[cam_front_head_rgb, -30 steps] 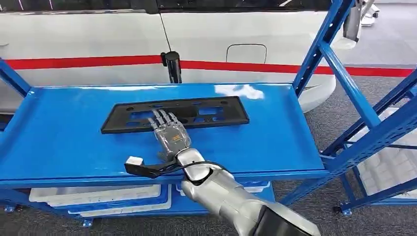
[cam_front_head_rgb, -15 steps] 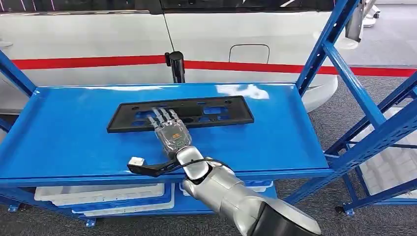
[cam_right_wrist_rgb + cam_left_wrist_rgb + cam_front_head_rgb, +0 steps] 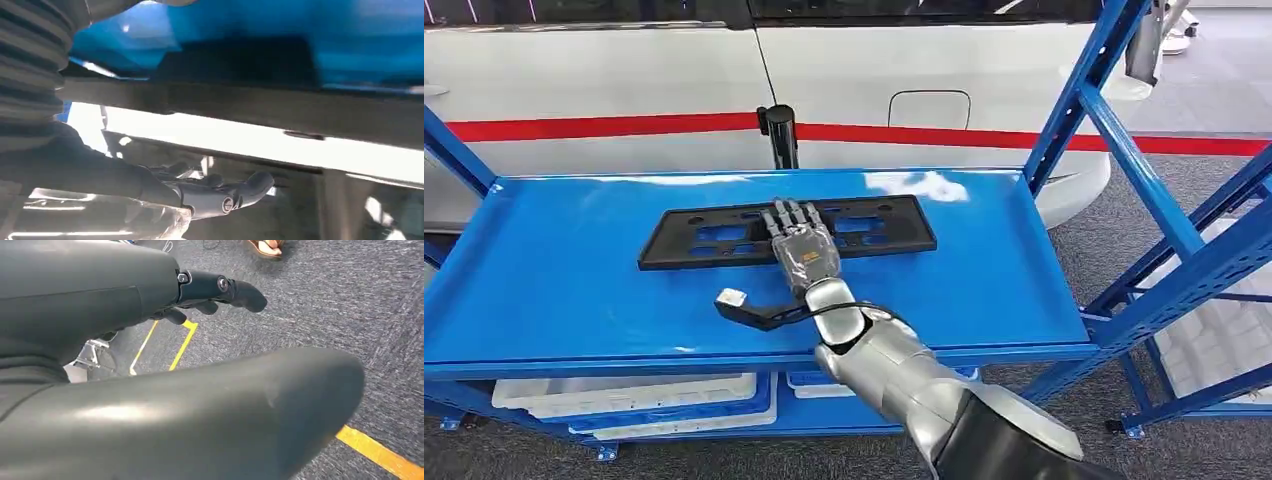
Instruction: Take the parts from the cabinet and place them on the table.
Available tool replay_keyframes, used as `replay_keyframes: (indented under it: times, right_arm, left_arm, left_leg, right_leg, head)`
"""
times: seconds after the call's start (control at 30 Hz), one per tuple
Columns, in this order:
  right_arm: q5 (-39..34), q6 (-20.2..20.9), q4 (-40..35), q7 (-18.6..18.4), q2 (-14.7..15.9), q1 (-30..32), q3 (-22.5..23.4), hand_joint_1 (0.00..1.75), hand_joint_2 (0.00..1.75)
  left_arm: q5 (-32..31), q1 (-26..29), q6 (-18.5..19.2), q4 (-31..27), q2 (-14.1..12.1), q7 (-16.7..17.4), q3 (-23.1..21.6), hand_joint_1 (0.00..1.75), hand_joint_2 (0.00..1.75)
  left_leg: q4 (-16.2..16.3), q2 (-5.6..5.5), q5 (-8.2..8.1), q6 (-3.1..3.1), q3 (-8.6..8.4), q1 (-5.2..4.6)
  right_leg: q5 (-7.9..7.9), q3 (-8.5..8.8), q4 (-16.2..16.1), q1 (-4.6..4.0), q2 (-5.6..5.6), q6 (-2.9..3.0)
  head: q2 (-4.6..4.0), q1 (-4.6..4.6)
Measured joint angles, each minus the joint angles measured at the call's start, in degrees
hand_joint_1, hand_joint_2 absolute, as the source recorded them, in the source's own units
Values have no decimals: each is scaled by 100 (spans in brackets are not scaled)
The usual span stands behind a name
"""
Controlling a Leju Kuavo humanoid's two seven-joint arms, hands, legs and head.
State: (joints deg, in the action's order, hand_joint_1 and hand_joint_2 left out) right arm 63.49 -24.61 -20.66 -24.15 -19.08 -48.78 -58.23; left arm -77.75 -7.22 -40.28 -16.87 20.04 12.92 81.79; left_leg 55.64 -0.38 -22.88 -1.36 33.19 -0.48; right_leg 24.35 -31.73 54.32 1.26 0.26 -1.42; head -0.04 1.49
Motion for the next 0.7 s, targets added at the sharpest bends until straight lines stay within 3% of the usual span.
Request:
replay_keyframes:
  times: [0.03,0.23,0.3,0.5,0.7]
  right_arm:
    - [-31,0,26,-13,24,-13,59,162,175]
    - [-6,13,151,-5,123,1,250,166,175]
    - [-7,13,177,0,147,23,269,175,175]
    - [168,7,225,52,184,70,333,175,175]
    - [317,-265,219,142,212,125,484,175,175]
  left_arm:
    - [2,-1,0,20,-2,-35,2,0,0]
    - [24,-26,0,186,-46,-234,9,0,0]
    - [39,-31,0,230,-63,-247,9,0,0]
    - [37,-41,0,328,-96,-320,11,0,0]
    - [9,-59,39,409,-129,-481,9,0,0]
  left_leg:
    - [0,1,0,0,0,0]
    - [0,2,0,0,0,0]
    - [0,2,0,0,1,0]
    - [0,1,0,0,3,0]
    - [0,1,0,0,4,0]
  right_leg:
    - [0,0,0,0,0,0]
    - [0,-1,0,0,1,0]
    - [0,-1,0,0,1,0]
    - [0,-2,1,0,0,0]
    - [0,-2,1,0,0,0]
  head:
    - [0,0]
    - [0,0]
    - [0,0]
    - [0,0]
    - [0,0]
